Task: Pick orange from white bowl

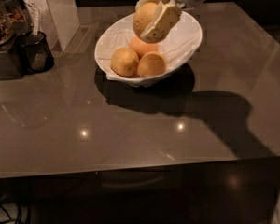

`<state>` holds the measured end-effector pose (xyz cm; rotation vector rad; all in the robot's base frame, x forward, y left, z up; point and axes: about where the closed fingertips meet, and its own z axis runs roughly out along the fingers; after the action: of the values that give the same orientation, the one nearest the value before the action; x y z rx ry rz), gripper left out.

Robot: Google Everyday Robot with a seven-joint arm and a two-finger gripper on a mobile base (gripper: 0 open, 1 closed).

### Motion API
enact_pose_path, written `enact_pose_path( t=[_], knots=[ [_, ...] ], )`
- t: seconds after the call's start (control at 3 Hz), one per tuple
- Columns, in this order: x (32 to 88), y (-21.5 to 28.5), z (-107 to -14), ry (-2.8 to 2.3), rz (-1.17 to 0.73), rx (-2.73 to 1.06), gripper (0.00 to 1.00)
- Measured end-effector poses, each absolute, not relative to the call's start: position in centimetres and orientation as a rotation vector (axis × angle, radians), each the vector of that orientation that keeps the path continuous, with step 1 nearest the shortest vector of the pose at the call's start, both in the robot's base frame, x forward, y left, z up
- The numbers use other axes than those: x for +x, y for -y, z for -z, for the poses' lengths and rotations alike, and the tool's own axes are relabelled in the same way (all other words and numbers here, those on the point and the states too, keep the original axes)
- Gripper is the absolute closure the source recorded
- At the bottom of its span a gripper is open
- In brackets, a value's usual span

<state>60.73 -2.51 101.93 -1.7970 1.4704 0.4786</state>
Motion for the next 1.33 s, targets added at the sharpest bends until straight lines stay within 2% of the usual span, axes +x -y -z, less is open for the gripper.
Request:
enact_pose_path(
  t=[1.33],
  knots=[
    [51.2, 11.4, -99.1, -1.560, -0.564, -1.419, 1.00]
  ],
)
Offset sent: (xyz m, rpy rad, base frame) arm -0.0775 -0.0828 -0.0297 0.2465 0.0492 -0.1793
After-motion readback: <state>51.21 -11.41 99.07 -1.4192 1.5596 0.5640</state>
